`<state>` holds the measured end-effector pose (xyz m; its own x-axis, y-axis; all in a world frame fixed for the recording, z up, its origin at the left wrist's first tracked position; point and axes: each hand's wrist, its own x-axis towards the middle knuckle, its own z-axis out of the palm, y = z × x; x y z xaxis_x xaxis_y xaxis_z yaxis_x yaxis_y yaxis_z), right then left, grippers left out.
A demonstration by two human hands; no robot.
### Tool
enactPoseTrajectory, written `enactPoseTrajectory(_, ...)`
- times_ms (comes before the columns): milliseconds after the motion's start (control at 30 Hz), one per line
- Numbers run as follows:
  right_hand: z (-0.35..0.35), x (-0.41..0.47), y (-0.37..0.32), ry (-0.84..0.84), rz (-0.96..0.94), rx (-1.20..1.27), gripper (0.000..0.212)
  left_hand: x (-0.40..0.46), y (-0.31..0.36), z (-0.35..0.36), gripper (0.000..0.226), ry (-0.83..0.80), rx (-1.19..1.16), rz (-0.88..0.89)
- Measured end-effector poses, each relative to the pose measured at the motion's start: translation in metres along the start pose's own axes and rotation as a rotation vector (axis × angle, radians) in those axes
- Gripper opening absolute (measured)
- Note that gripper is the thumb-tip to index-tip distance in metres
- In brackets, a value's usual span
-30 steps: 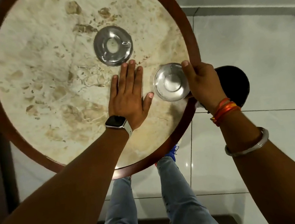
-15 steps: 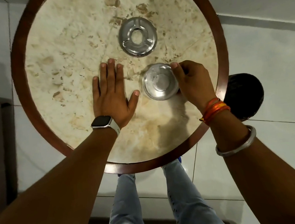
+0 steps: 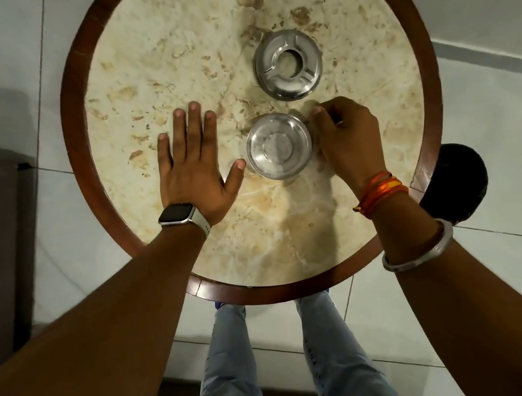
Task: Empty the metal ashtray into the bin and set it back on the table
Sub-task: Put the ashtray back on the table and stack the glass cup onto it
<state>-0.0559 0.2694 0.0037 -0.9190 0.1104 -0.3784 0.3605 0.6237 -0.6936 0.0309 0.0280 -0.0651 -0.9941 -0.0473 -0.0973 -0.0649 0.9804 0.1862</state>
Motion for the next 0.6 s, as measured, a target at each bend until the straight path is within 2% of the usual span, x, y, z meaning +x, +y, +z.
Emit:
enactPoseTrajectory(33, -0.001, 0.005, -0.001, 0.064, -0.031, -0.022, 0.016, 0.0, 0.0, 0.0, 0.09, 0.0, 0.002, 0.0)
enactPoseTrajectory(67, -0.002, 0.01, -0.003, 0.118, -0.058, -0.037, 0.02, 0.0, 0.001, 0.0, 0.09, -0.002, 0.003, -0.001)
enactPoseTrajectory(167, -0.006, 0.033, -0.007, 0.175, -0.133, -0.12, 0.047, 0.001, 0.001, -0.001, 0.09, -0.011, -0.002, -0.002)
enactPoseTrajectory(267, -0.008, 0.055, -0.013, 0.1, -0.204, -0.292, 0.069, 0.0, 0.001, -0.003, 0.09, -0.016, -0.007, -0.013)
enactPoseTrajectory(467, 0.002, 0.081, -0.042, -0.104, -0.333, -0.456, 0.099, 0.0, 0.004, -0.007, 0.09, -0.013, -0.006, -0.018)
enactPoseTrajectory(600, 0.006, 0.086, -0.053, -0.169, -0.355, -0.563, 0.105, 0.0, 0.003, -0.006, 0.09, -0.001, 0.004, -0.018)
